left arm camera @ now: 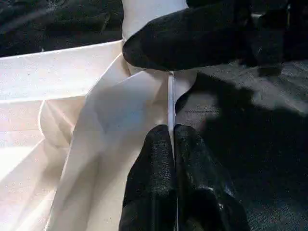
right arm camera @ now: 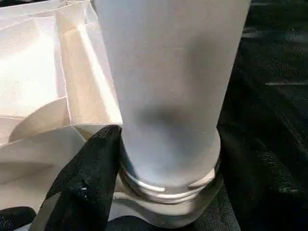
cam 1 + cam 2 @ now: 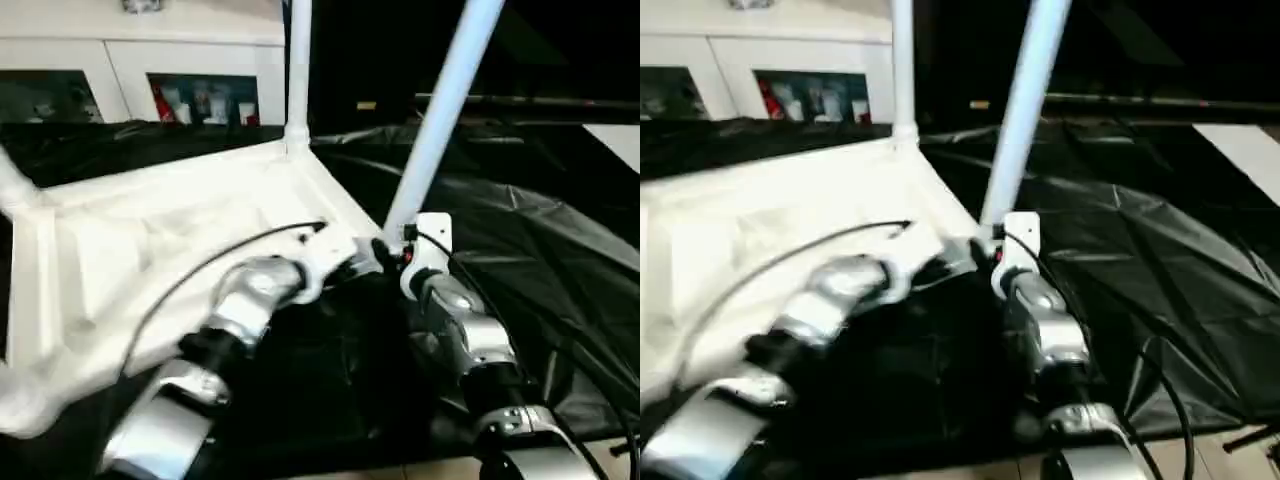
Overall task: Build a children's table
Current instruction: Rotate leg to tighten
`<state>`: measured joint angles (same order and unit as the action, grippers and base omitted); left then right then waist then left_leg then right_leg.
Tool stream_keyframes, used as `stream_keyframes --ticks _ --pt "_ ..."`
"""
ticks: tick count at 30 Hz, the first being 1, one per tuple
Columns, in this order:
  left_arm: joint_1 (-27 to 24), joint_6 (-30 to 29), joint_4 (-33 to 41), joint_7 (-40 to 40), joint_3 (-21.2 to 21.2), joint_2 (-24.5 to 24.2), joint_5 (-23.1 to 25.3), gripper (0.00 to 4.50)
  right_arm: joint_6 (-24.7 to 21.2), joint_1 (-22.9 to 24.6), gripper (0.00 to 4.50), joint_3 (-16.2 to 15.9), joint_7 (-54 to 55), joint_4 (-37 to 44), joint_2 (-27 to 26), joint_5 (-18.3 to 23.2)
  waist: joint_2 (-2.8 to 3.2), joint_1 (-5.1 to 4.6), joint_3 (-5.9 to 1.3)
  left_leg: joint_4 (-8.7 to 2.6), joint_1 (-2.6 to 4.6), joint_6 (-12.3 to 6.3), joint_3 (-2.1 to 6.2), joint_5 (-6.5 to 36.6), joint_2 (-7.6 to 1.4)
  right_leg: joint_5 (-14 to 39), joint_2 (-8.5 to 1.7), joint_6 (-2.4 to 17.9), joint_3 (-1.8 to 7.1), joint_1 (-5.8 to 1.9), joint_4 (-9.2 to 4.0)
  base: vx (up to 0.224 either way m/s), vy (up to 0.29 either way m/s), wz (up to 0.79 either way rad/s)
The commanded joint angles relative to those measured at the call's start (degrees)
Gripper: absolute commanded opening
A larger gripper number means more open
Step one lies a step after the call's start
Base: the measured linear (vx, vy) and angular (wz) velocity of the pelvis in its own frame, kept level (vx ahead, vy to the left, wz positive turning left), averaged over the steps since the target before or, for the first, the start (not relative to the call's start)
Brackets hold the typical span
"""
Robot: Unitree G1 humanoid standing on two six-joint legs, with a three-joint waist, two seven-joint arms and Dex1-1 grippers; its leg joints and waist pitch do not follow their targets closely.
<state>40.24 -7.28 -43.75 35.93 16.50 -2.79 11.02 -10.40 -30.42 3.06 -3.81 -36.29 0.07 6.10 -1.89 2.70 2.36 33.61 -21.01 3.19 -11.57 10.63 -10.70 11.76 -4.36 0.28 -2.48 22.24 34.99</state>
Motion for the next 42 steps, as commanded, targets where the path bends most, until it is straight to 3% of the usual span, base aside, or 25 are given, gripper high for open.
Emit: stream_keyframes --ticks 1,3,5,7,12,13,18,19,23,28,29,33,34,42 --pt "-0.4 0.9 -1.6 -0.1 1.3 2.4 -0.5 0.0 -0.3 -0.1 2.72 -1.1 0.5 -1.9 -1.2 -0.5 -0.19 0.03 -3.06 -3.96 0.8 -1.14 1.29 10.3 -2.43 7.5 -3.9 11.1 2.54 -1.93 -4.39 0.0 0.0 0.0" --pt "-0.2 1.0 -2.0 -0.2 1.1 2.4 -0.4 0.0 0.0 -0.4 2.72 -1.1 0.8 -2.5 -1.3 -0.7 -0.03 0.17 -2.98 -4.05 0.87 -1.41 1.3 10.7 -2.51 8.2 -3.92 10.9 2.48 -1.85 -4.51 0.0 0.0 0.0" --pt "-0.5 2.1 -2.0 0.6 0.5 0.8 -0.5 0.0 2.1 -0.4 3.28 -1.0 0.1 -2.6 0.0 -1.3 -0.08 0.18 -2.95 -4.11 0.84 -1.17 1.36 11.6 -2.52 9.6 -3.95 10.7 2.46 -1.84 -4.63 0.0 0.0 0.0" --pt "-1.0 2.6 -1.4 1.3 0.1 -0.4 -0.8 0.0 2.9 -0.3 3.42 -1.0 -1.6 -1.7 0.8 -0.9 -0.16 0.19 -3.0 -4.14 0.78 -1.19 1.43 11.8 -2.54 9.9 -3.93 10.4 2.43 -1.92 -4.58 0.0 0.0 0.0" --pt "-2.7 4.6 0.7 5.2 -0.4 -3.6 -2.1 0.0 1.0 0.2 3.89 -2.1 -9.2 2.9 4.2 0.0 -0.36 0.38 -2.97 -4.01 0.49 -2.55 1.34 10.1 -2.55 8.2 -4.01 10.8 2.44 -2.19 -4.43 0.0 0.0 0.0" --pt "-3.2 5.5 1.4 6.7 -0.6 -4.8 -2.5 0.0 -0.5 0.7 3.89 -3.0 -12.5 4.9 6.0 0.4 -0.64 0.41 -2.98 -3.93 0.49 -3.18 1.26 9.2 -2.5 7.8 -3.95 10.9 2.42 -2.2 -4.37 0.0 0.0 0.0" --pt "-5.9 8.6 4.5 15.3 -1.6 -9.7 -5.8 0.0 -7.6 3.3 3.89 -7.1 -28.2 13.2 14.7 2.8 -0.6 0.63 -2.85 -3.93 0.33 -4.13 1.33 8.8 -2.67 8.4 -3.91 10.6 2.4 -2.51 -4.32 0.0 0.0 0.0" --pt "-6.6 8.5 5.9 18.0 -1.9 -10.8 -6.9 0.0 -8.9 4.2 3.89 -8.4 -32.7 15.3 16.9 3.7 -0.65 0.56 -2.83 -3.93 0.39 -4.21 1.3 9.0 -2.76 8.8 -4.0 10.9 2.45 -2.18 -4.31 0.0 0.0 0.0" --pt "-7.7 8.7 7.4 20.5 -2.2 -13.0 -7.8 0.0 -9.9 5.6 3.89 -10.6 -39.6 17.5 19.9 4.3 -0.6 0.5 -2.88 -3.87 0.45 -3.87 1.24 8.8 -2.85 8.2 -3.89 11.8 2.42 -2.08 -4.14 0.0 0.0 0.0" --pt "-8.5 9.0 8.5 22.2 -2.3 -14.6 -8.3 0.0 -9.8 5.7 3.89 -10.9 -41.7 17.2 20.1 5.1 -0.78 0.27 -2.97 -3.74 0.39 -3.8 1.18 8.1 -2.77 7.6 -3.97 12.4 2.45 -2.05 -3.96 0.0 0.0 0.0" --pt "-8.6 9.0 8.6 22.3 -2.2 -14.7 -8.3 0.0 -9.8 5.7 3.62 -10.9 -41.8 17.1 20.0 5.2 -0.75 0.25 -2.94 -3.74 0.36 -3.85 1.18 8.0 -2.77 7.6 -3.98 12.5 2.45 -2.04 -3.95 0.0 0.0 0.0" --pt "-9.1 8.8 9.5 23.2 -2.3 -15.1 -8.7 0.0 -9.2 5.1 3.49 -10.7 -42.9 16.7 19.0 6.0 -0.86 0.25 -2.97 -3.69 0.4 -3.97 1.14 7.4 -2.78 7.0 -3.92 12.6 2.44 -1.99 -3.8 0.0 0.0 0.0" --pt "-9.2 8.8 9.7 23.3 -2.3 -15.2 -8.7 0.0 -8.5 4.9 3.26 -10.5 -43.3 16.1 18.7 6.0 -0.87 0.23 -2.96 -3.67 0.39 -4.03 1.12 7.3 -2.77 6.8 -3.94 12.7 2.45 -2.0 -3.8 0.0 0.0 0.0" --pt "-9.4 8.5 10.2 23.3 -1.9 -15.5 -8.9 0.0 -7.3 4.9 2.68 -10.7 -43.8 14.0 18.6 5.6 -0.93 0.27 -3.05 -3.57 0.39 -4.33 1.06 6.5 -2.71 5.6 -3.9 12.9 2.46 -2.1 -3.57 0.0 0.0 0.0"
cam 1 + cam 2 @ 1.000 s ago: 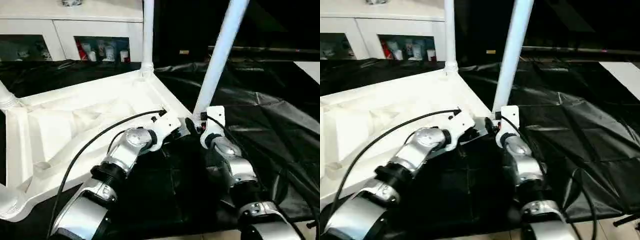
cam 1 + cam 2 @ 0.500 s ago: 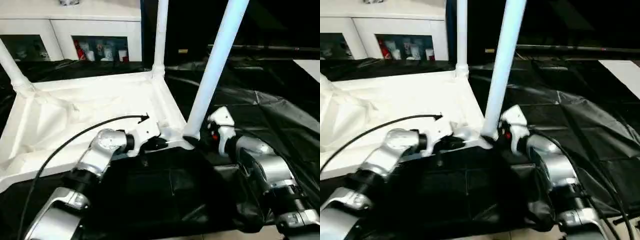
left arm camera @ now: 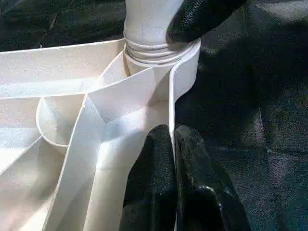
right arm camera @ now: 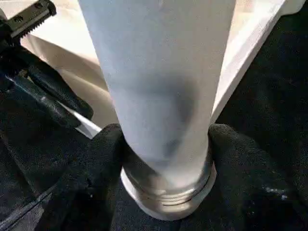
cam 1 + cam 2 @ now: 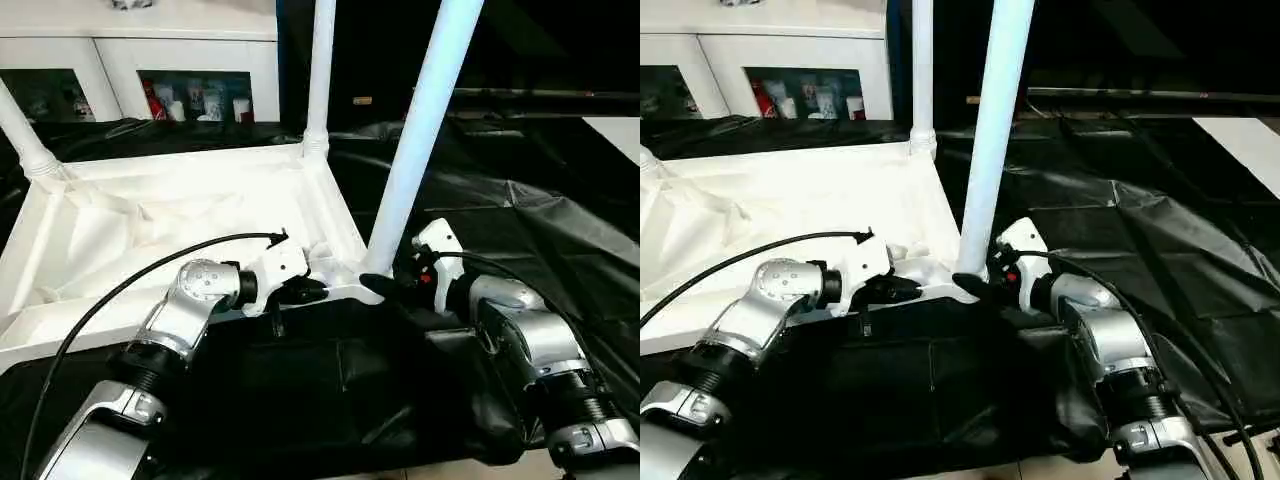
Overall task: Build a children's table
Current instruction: Rotate leg to tighten
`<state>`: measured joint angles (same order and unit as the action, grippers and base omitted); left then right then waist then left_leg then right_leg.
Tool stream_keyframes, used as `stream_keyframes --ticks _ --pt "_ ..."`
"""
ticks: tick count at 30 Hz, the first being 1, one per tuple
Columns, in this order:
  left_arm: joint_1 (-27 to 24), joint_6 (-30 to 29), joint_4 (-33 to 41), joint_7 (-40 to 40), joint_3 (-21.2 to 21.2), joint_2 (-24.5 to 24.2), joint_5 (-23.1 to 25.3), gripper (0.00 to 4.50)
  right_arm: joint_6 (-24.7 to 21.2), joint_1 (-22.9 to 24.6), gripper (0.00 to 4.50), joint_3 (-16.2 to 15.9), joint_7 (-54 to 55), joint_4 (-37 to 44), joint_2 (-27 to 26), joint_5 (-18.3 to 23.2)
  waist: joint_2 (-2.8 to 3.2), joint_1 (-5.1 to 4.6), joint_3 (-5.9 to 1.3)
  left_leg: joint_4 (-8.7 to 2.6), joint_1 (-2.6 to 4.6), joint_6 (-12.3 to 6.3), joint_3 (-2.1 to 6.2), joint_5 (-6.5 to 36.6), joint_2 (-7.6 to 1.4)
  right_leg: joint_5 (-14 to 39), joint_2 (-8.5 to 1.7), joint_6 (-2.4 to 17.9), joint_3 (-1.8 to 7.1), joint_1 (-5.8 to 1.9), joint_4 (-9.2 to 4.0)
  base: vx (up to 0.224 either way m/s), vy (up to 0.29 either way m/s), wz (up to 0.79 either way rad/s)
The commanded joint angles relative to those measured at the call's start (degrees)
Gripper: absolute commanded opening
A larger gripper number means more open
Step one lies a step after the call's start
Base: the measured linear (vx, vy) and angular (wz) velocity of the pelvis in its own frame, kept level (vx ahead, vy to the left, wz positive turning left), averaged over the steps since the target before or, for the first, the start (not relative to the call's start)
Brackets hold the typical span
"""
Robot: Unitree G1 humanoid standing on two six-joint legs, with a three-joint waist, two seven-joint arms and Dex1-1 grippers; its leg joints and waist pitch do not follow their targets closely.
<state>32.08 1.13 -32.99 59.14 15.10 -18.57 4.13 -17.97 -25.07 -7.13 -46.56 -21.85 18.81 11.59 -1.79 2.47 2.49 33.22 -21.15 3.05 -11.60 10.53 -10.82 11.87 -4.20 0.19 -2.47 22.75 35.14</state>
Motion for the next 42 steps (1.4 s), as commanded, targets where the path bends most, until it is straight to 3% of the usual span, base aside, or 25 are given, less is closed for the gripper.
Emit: stream_keyframes --ticks 1,10,16,20,23,24,26,32,35,40,42 --pt "-1.3 0.1 -0.5 0.1 -0.5 0.3 -2.0 0.0 0.3 -0.5 2.68 -0.5 -1.1 -0.5 -0.1 0.1 -1.04 0.5 -3.17 -3.17 0.54 -4.22 1.1 6.6 -2.58 5.5 -4.03 13.0 2.44 -2.6 -3.71 0.0 0.0 0.0" --pt "-1.5 -0.8 -0.7 -1.7 -0.1 0.9 -0.6 0.0 1.5 1.2 2.19 0.9 3.5 -1.5 -2.2 -0.8 -0.89 0.26 -3.08 -3.21 0.55 -3.6 1.14 7.9 -2.57 6.8 -4.02 12.9 2.47 -2.53 -3.88 0.0 0.0 0.0" --pt "2.8 -3.5 -6.4 -12.3 0.8 7.3 3.1 0.0 1.2 1.7 2.09 6.0 21.5 -5.0 -9.9 -1.8 -0.43 -0.17 -2.82 -3.68 1.14 -0.01 1.36 12.7 -2.61 14.9 -4.03 10.8 2.55 -1.83 -4.85 0.0 0.0 0.0" --pt "6.4 -6.2 -11.0 -20.6 0.8 12.9 4.4 0.0 1.4 0.6 2.09 9.1 32.3 -7.8 -15.8 -1.6 -0.3 -0.12 -2.73 -3.86 1.74 1.02 1.38 15.5 -2.57 17.2 -4.04 10.3 2.59 -1.36 -5.43 0.0 0.0 0.0" --pt "8.3 -7.0 -13.3 -25.7 1.0 16.7 5.4 0.0 2.9 -1.9 2.09 11.8 40.4 -10.9 -20.2 -0.9 -0.42 -0.03 -2.84 -4.04 1.46 1.23 1.63 15.5 -2.55 17.3 -4.22 9.6 2.55 -1.66 -5.41 0.0 0.0 0.0" --pt "8.8 -7.2 -13.8 -26.5 1.0 17.5 5.6 0.0 3.4 -2.8 2.09 12.3 41.6 -11.9 -21.0 -0.8 0.59 0.16 -2.91 -4.04 1.42 1.22 1.73 14.8 -2.49 15.8 -4.27 9.5 2.59 -1.75 -5.32 0.0 0.0 0.0" --pt "9.4 -7.3 -14.5 -27.3 0.7 18.4 5.9 0.0 3.9 -4.0 2.09 12.5 42.4 -13.0 -21.6 -1.0 -0.07 0.07 -3.07 -4.01 1.21 0.79 1.63 14.3 -2.43 13.1 -4.02 9.5 2.51 -2.05 -5.16 0.0 0.0 0.0" --pt "9.3 -5.9 -15.0 -26.7 0.4 17.4 5.9 0.0 5.9 -4.3 2.09 9.4 38.1 -12.0 -19.8 -4.1 -0.25 0.4 -3.09 -3.87 0.95 -0.88 1.53 11.9 -2.42 9.7 -4.12 10.3 2.4 -2.41 -4.87 0.0 0.0 0.0" --pt "8.0 -3.7 -13.5 -22.6 0.4 15.3 4.9 0.0 6.5 -2.9 2.76 6.8 32.2 -8.5 -16.6 -4.9 -0.35 0.53 -3.06 -3.81 0.86 -1.46 1.52 12.2 -2.47 10.3 -4.19 10.1 2.43 -2.55 -4.94 0.0 0.0 0.0" --pt "5.6 1.1 -11.4 -15.5 -0.3 10.8 2.8 0.0 0.8 -0.7 2.97 5.6 22.7 -1.1 -9.9 -2.4 -0.75 0.72 -3.06 -3.66 0.65 -3.09 1.42 10.2 -2.45 10.1 -4.21 10.2 2.47 -2.8 -4.86 0.0 0.0 0.0" --pt "4.8 2.1 -10.8 -12.4 -0.6 9.0 1.8 0.0 -1.4 0.0 2.97 5.4 18.5 1.4 -7.1 -1.0 -0.59 0.82 -2.97 -3.7 0.63 -3.57 1.47 10.0 -2.54 10.4 -4.25 10.1 2.47 -2.78 -4.88 0.0 0.0 0.0"
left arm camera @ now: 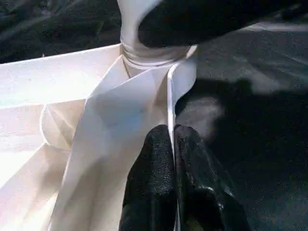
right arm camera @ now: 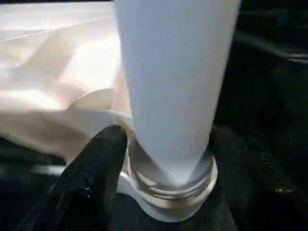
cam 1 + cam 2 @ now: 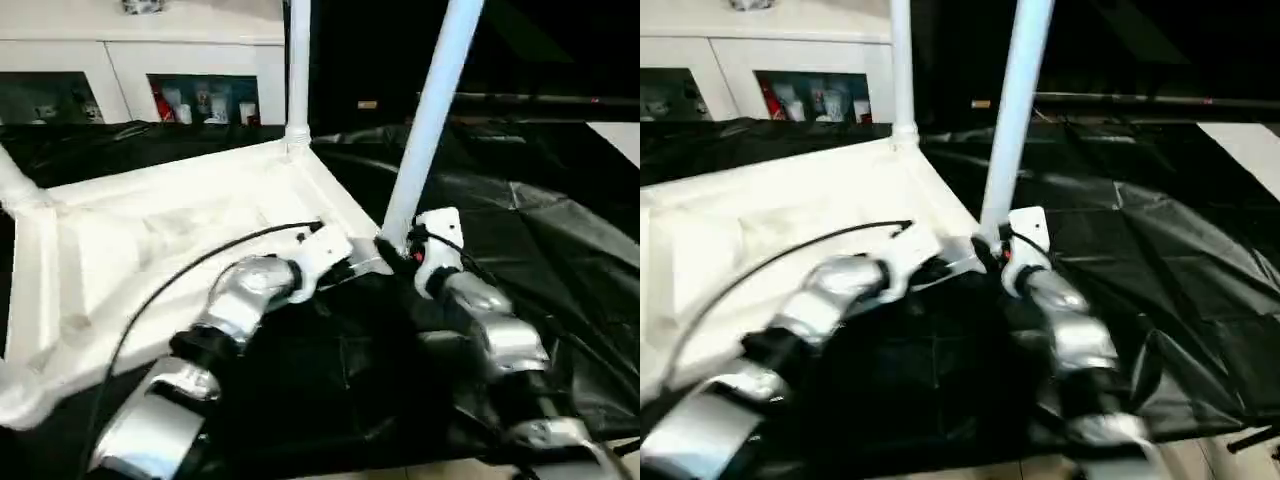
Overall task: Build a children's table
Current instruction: Rotate leg to tighten
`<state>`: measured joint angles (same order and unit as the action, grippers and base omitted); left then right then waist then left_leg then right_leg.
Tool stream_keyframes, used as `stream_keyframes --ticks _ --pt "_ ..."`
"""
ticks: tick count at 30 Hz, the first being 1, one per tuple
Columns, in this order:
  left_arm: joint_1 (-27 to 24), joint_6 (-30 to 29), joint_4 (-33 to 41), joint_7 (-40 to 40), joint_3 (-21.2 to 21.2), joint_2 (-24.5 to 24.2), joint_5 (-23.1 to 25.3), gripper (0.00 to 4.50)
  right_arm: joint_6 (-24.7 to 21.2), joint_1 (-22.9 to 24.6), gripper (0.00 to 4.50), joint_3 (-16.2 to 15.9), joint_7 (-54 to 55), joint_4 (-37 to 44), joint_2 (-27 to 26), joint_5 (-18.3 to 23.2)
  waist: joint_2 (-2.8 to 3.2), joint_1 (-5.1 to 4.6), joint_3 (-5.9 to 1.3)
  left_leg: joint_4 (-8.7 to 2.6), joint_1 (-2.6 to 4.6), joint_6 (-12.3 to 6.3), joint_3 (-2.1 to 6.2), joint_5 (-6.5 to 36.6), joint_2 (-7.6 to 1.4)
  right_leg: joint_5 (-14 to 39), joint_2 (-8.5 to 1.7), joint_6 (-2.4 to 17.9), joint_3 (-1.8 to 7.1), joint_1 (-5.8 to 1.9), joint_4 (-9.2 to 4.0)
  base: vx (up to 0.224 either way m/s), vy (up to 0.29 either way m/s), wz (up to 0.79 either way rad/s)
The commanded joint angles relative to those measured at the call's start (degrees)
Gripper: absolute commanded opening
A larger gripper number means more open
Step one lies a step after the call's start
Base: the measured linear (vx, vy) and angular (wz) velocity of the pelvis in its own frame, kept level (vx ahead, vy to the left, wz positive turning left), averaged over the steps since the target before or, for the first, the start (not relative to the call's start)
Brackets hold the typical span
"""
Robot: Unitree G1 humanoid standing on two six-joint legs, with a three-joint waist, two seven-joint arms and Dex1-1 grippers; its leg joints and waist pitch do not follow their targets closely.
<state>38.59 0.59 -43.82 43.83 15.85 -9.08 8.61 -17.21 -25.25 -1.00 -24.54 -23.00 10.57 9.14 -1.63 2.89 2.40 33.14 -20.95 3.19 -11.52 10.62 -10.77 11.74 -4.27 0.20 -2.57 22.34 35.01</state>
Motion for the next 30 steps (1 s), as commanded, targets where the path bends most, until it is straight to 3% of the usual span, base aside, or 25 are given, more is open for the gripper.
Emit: stream_keyframes --ticks 1,8,11,12,13,17,18,19,20,30 --pt "-2.3 3.1 0.6 5.3 -1.6 -1.8 -3.5 0.0 -3.4 0.7 2.97 -1.0 -7.2 3.9 3.3 2.3 -0.76 0.35 -2.85 -3.6 0.45 -3.79 1.33 10.0 -2.57 10.8 -4.04 10.3 2.49 -2.35 -4.76 0.0 0.0 0.0" --pt "-3.7 4.1 2.9 11.7 -1.5 -5.0 -5.2 0.0 -4.4 1.7 2.97 -4.3 -17.7 6.5 8.1 3.2 -0.54 0.16 -2.87 -3.58 0.56 -2.84 1.28 10.3 -2.77 10.9 -4.08 11.4 2.49 -1.96 -4.62 0.0 0.0 0.0" --pt "-4.4 4.0 4.2 14.4 -1.4 -5.7 -6.3 0.0 -4.1 1.6 2.97 -5.4 -19.3 6.5 8.7 3.2 -0.62 0.12 -2.92 -3.54 0.39 -2.94 1.26 9.6 -2.75 9.3 -4.12 12.0 2.54 -2.1 -4.33 0.0 0.0 0.0" --pt "-4.6 3.9 4.6 14.9 -1.3 -5.7 -6.6 0.0 -3.7 1.5 2.97 -5.5 -19.6 6.3 8.6 3.1 -1.06 0.09 -2.94 -3.49 0.37 -3.08 1.18 9.5 -2.72 9.3 -4.09 12.0 2.52 -2.1 -4.35 0.0 0.0 0.0" --pt "-4.9 3.7 5.2 15.8 -1.2 -5.8 -7.0 0.0 -3.2 1.3 2.97 -5.7 -20.0 5.9 8.5 3.0 -0.82 0.19 -3.02 -3.39 0.42 -3.24 1.17 8.7 -2.76 8.6 -4.19 12.3 2.58 -2.07 -4.18 0.0 0.0 0.0" --pt "-5.3 3.6 5.8 16.4 -1.0 -6.0 -6.9 0.0 -1.5 0.5 2.97 -6.0 -20.0 4.1 8.1 1.8 -0.73 0.35 -3.07 -3.32 0.49 -3.54 1.08 7.7 -2.8 6.4 -4.1 12.9 2.56 -2.07 -3.92 0.0 0.0 0.0" --pt "-5.3 3.6 5.8 16.4 -1.0 -6.0 -6.9 0.0 -1.4 0.5 2.82 -6.0 -20.0 4.0 8.1 1.8 -0.72 0.39 -3.09 -3.29 0.44 -3.66 1.07 7.1 -2.77 5.4 -4.05 13.0 2.56 -2.14 -3.77 0.0 0.0 0.0" --pt "-5.4 3.5 6.0 16.4 -0.9 -6.0 -6.9 0.0 -0.8 0.5 2.72 -6.0 -20.0 3.7 8.0 1.6 -1.35 0.36 -3.09 -3.25 0.39 -3.87 0.98 7.0 -2.74 5.2 -4.0 13.0 2.56 -2.19 -3.8 0.0 0.0 0.0" --pt "-5.7 3.4 6.4 16.6 -0.8 -6.2 -7.0 0.0 0.3 0.3 2.63 -5.9 -20.3 2.9 7.9 1.5 -1.08 0.53 -3.12 -3.19 0.43 -4.04 1.0 6.8 -2.72 5.1 -4.15 13.0 2.59 -2.21 -3.69 0.0 0.0 0.0" --pt "-6.3 2.8 7.3 16.6 -0.8 -6.8 -6.5 0.0 2.4 0.4 2.01 -6.2 -20.7 1.4 8.1 0.8 -1.18 0.48 -3.09 -3.11 0.44 -4.46 0.96 6.7 -2.67 5.6 -4.01 12.7 2.57 -2.22 -3.67 0.0 0.0 0.0"
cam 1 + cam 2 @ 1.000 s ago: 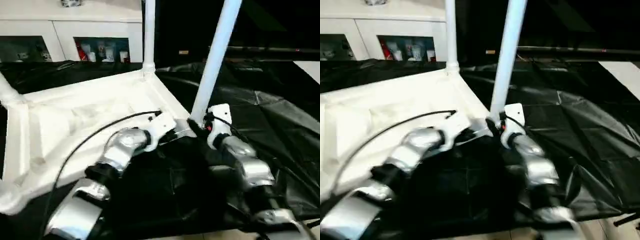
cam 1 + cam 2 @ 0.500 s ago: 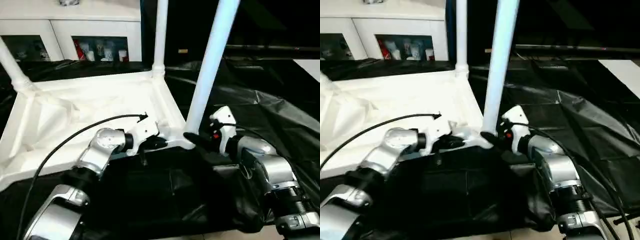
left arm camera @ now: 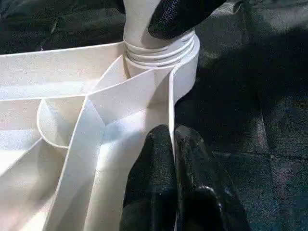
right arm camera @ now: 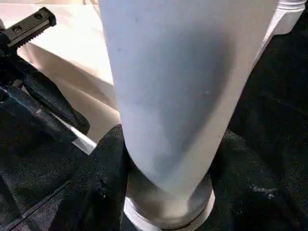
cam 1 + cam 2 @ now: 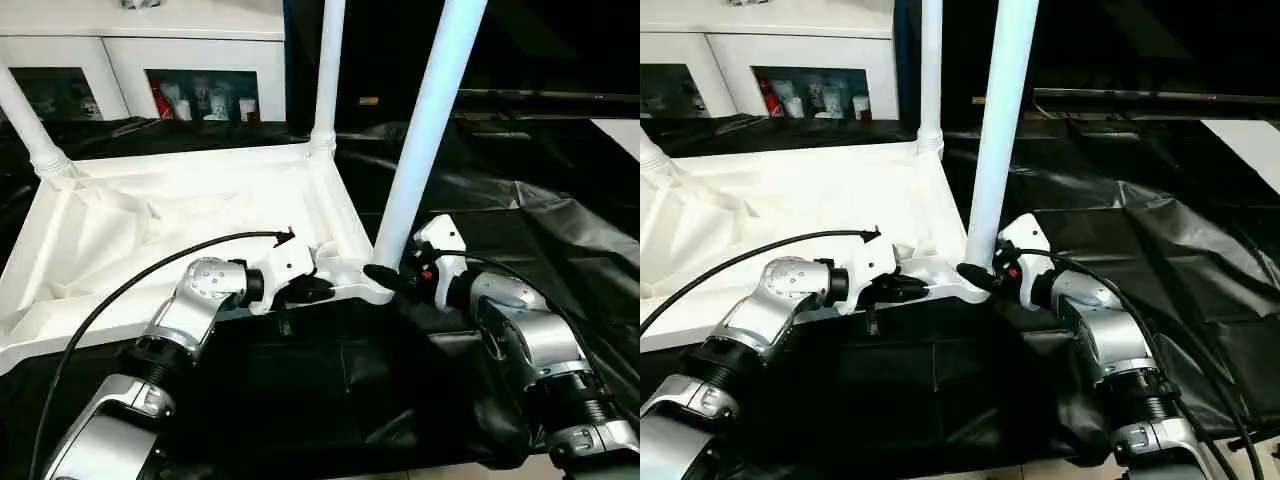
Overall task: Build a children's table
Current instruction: Rotate leg to tighten
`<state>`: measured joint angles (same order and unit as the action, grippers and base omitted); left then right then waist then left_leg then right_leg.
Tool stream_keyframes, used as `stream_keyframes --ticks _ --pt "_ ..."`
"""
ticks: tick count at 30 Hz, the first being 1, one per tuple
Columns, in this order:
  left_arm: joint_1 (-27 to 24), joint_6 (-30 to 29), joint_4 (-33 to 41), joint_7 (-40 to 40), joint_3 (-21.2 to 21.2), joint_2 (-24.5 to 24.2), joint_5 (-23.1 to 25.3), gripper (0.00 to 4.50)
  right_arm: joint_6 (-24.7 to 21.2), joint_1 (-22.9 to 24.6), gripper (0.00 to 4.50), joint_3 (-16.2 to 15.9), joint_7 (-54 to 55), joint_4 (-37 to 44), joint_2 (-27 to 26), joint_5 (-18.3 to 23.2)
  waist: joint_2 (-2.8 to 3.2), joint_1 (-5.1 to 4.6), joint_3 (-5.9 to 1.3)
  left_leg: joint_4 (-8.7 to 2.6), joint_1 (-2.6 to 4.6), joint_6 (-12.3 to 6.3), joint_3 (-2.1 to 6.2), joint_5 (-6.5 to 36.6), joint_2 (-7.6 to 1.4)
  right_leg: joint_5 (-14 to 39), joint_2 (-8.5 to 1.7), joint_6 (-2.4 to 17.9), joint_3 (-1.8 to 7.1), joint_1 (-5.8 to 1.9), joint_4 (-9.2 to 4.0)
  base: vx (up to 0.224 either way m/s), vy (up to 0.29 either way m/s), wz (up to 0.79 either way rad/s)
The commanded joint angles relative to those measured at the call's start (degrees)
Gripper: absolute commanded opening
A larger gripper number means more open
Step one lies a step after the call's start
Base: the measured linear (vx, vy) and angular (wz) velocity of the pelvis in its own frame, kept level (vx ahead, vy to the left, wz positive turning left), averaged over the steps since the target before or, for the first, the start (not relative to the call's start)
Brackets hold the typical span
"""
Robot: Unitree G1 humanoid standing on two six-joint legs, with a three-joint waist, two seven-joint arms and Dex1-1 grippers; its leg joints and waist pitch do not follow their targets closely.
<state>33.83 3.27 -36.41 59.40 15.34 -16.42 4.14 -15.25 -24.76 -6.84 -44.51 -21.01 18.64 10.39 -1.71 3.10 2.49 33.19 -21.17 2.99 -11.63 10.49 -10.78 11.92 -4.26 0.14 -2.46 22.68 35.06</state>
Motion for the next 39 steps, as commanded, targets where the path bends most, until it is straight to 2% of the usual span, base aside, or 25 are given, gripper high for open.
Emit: stream_keyframes --ticks 1,4,7,9,12,13,14,16,17,18,19,20,21,25,27,29,32,35,36,39 --pt "-1.6 0.1 -0.1 0.8 -0.3 0.5 -1.8 0.0 0.5 0.0 2.0 -0.2 -0.5 -0.6 0.0 -0.5 -0.95 0.26 -3.19 -3.16 0.63 -4.24 1.09 6.7 -2.65 5.2 -4.01 12.8 2.45 -2.56 -3.72 0.0 0.0 0.0" --pt "-1.3 -0.3 -1.0 -1.1 -0.2 0.8 -0.9 0.0 0.4 0.4 1.98 0.6 1.3 -1.2 -0.6 -0.5 -0.94 0.22 -3.23 -3.1 0.65 -4.32 1.06 6.4 -2.61 4.3 -3.93 13.0 2.47 -2.56 -3.62 0.0 0.0 0.0" --pt "0.1 -1.7 -3.6 -6.7 -0.6 2.6 0.9 0.0 -0.8 0.7 1.98 2.9 6.8 -3.0 -2.7 -0.2 -0.91 0.13 -3.01 -3.21 0.7 -3.75 1.06 8.1 -2.61 7.1 -3.97 12.7 2.48 -2.4 -3.99 0.0 0.0 0.0" --pt "0.9 -2.2 -4.7 -8.9 -0.6 3.6 1.5 0.0 -1.1 0.7 1.98 4.2 10.2 -4.1 -4.0 -0.2 -0.81 0.03 -2.81 -3.47 0.99 -2.03 1.21 10.8 -2.66 12.4 -4.01 11.8 2.46 -2.06 -4.57 0.0 0.0 0.0" --pt "3.6 -4.8 -7.8 -16.1 -0.6 7.9 2.9 0.0 -2.0 0.5 1.98 8.7 23.7 -7.0 -9.1 -0.4 -0.7 -0.07 -2.74 -3.75 1.3 -0.15 1.42 13.2 -2.72 16.0 -4.12 10.7 2.46 -1.8 -4.97 0.0 0.0 0.0" --pt "4.6 -5.6 -8.8 -18.5 -0.5 9.8 3.3 0.0 -2.4 0.5 1.98 9.9 27.9 -7.8 -11.1 -0.3 -0.82 -0.2 -2.66 -3.83 1.2 0.06 1.38 13.6 -2.71 16.6 -4.08 10.4 2.5 -1.84 -5.04 0.0 0.0 0.0" --pt "4.6 -5.6 -8.8 -18.5 -0.5 9.8 3.3 0.0 -2.4 0.5 1.98 9.9 27.9 -7.8 -11.1 -0.3 -0.61 -0.16 -2.69 -3.92 1.57 0.7 1.45 14.6 -2.73 17.8 -4.16 10.0 2.53 -1.45 -5.27 0.0 0.0 0.0" --pt "6.3 -7.5 -10.2 -22.1 0.0 13.4 3.8 0.0 -1.9 0.2 1.98 11.1 34.5 -9.2 -14.5 -0.7 -0.56 -0.04 -2.76 -3.99 1.63 1.05 1.47 14.9 -2.66 17.3 -4.12 9.5 2.58 -1.44 -5.44 0.0 0.0 0.0" --pt "6.3 -7.5 -10.2 -22.1 0.0 13.4 3.8 0.0 -1.9 0.2 1.98 11.1 34.5 -9.2 -14.5 -0.7 -0.67 0.04 -2.75 -4.0 1.67 1.05 1.52 15.1 -2.68 17.0 -4.13 9.4 2.55 -1.51 -5.4 0.0 0.0 0.0" --pt "6.9 -8.1 -10.8 -23.2 0.3 14.8 4.1 0.0 -1.5 0.0 1.98 11.3 36.7 -9.8 -15.6 -1.0 -0.66 0.04 -2.82 -4.05 1.28 0.7 1.63 14.8 -2.61 16.0 -4.19 9.3 2.53 -1.89 -5.28 0.0 0.0 0.0" --pt "7.4 -8.5 -11.4 -24.0 0.6 15.9 4.4 0.0 -1.0 -0.5 1.98 11.3 38.3 -10.3 -16.7 -1.5 -0.36 0.0 -2.82 -4.05 1.3 0.6 1.55 14.8 -2.62 15.5 -4.2 9.4 2.61 -1.67 -5.31 0.0 0.0 0.0" --pt "8.0 -9.0 -12.0 -24.7 0.9 17.0 4.8 0.0 -0.3 -1.3 1.98 10.9 39.6 -11.2 -17.7 -2.1 -0.28 0.11 -2.87 -3.96 1.66 0.77 1.46 14.9 -2.59 14.8 -4.13 9.5 2.64 -1.45 -5.38 0.0 0.0 0.0" --pt "8.3 -9.2 -12.4 -25.1 1.0 17.7 5.1 0.0 0.1 -1.9 1.98 10.7 40.3 -11.8 -18.3 -2.5 -0.36 0.11 -2.89 -3.98 1.41 0.71 1.49 14.6 -2.52 14.0 -4.14 9.6 2.62 -1.75 -5.32 0.0 0.0 0.0" --pt "9.0 -9.8 -13.3 -25.4 1.3 18.3 5.9 0.0 2.2 -3.8 1.98 8.8 39.1 -13.3 -19.1 -4.0 -0.46 0.02 -2.97 -3.99 1.07 0.11 1.59 13.5 -2.5 12.3 -4.12 9.4 2.48 -2.12 -5.1 0.0 0.0 0.0" --pt "8.8 -9.6 -13.1 -24.8 1.1 17.6 5.9 0.0 3.3 -3.8 1.98 8.7 38.0 -12.9 -18.9 -4.0 -0.8 0.16 -3.02 -3.88 1.01 -0.6 1.53 12.9 -2.5 11.6 -4.21 9.5 2.49 -2.2 -4.99 0.0 0.0 0.0" --pt "8.3 -9.2 -12.4 -23.4 0.9 15.9 5.5 0.0 5.5 -3.7 2.54 8.2 35.5 -12.0 -17.7 -4.1 -0.81 0.15 -2.98 -3.91 0.94 -1.02 1.54 12.5 -2.52 11.4 -4.23 9.6 2.46 -2.26 -5.0 0.0 0.0 0.0" --pt "7.3 -8.4 -11.2 -21.4 1.0 14.4 5.1 0.0 5.7 -3.7 2.72 8.0 32.9 -11.1 -16.3 -3.7 -0.8 0.17 -3.0 -3.82 0.87 -1.66 1.47 11.9 -2.53 10.2 -4.17 10.2 2.43 -2.34 -4.85 0.0 0.0 0.0" --pt "6.1 -6.8 -10.0 -19.2 0.9 12.7 4.6 0.0 4.3 -3.5 3.12 8.2 28.9 -9.1 -14.6 -2.2 -0.89 0.0 -2.95 -3.81 0.72 -2.19 1.47 11.5 -2.56 10.3 -4.21 10.5 2.41 -2.45 -4.86 0.0 0.0 0.0" --pt "6.1 -6.8 -10.0 -19.2 0.9 12.7 4.6 0.0 4.3 -3.5 3.12 8.2 28.9 -9.1 -14.6 -2.2 -1.01 0.02 -2.94 -3.8 0.69 -2.31 1.48 11.5 -2.55 10.4 -4.22 10.4 2.4 -2.54 -4.87 0.0 0.0 0.0" --pt "2.7 -4.5 -5.9 -13.3 1.3 9.1 3.1 0.0 0.2 -0.5 3.12 6.0 16.2 -2.4 -7.3 0.1 -1.27 0.11 -2.85 -3.77 0.58 -3.4 1.42 10.4 -2.66 10.1 -4.14 10.3 2.42 -2.7 -4.87 0.0 0.0 0.0"
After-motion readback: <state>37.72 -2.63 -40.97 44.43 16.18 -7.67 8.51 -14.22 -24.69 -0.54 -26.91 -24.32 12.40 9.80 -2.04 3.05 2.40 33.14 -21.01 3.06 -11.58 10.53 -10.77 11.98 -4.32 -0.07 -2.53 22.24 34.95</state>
